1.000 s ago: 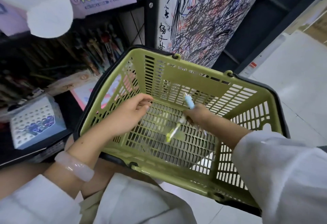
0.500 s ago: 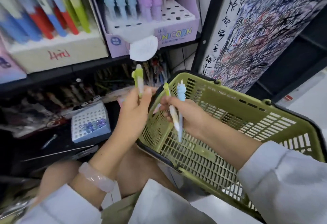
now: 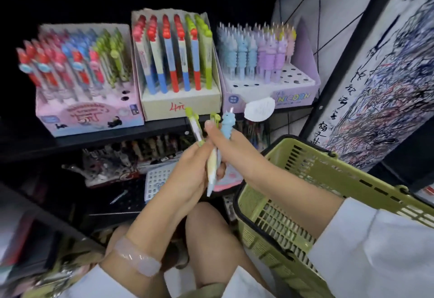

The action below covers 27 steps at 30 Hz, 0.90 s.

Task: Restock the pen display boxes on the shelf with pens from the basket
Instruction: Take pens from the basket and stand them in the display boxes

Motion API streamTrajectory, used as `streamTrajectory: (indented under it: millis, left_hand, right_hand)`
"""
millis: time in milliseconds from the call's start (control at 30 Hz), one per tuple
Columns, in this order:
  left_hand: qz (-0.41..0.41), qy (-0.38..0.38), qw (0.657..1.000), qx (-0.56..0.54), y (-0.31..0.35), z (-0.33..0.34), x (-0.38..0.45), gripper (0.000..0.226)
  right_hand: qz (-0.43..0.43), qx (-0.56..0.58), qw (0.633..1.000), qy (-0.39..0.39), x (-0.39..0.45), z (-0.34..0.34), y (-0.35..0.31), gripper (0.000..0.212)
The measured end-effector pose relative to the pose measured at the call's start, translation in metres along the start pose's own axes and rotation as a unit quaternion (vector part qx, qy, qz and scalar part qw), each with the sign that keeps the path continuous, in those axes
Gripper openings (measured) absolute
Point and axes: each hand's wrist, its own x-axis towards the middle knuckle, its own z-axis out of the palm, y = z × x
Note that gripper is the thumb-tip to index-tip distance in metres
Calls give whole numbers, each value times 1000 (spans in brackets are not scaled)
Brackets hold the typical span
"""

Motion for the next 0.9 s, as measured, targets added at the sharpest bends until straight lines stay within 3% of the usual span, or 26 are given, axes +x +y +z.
streamTrajectory:
  millis: [133, 300, 400, 500, 567, 900]
  left_hand:
    - [45, 38, 998, 25, 14, -9, -1, 25]
    - [75, 30, 997, 0, 27, -10, 6, 24]
    - [81, 36, 996, 31, 30, -9, 13, 18]
    - [104, 50, 990, 76, 32, -13, 19, 15]
    - [112, 55, 987, 104, 30, -15, 22, 16]
    - [115, 65, 984, 120, 24, -20, 24, 17]
  right_hand:
    - [-40, 97, 995, -4, 7, 8, -10, 27]
    - [-77, 27, 996, 33, 16, -7, -18, 24]
    - [-130, 20, 984, 117, 29, -31, -35, 20]
    - [-215, -9, 947, 238, 48, -66, -61, 14]
    - [-256, -61, 925, 273, 61, -82, -72, 11]
    - [-255, -186, 904, 290, 101, -92, -76, 28]
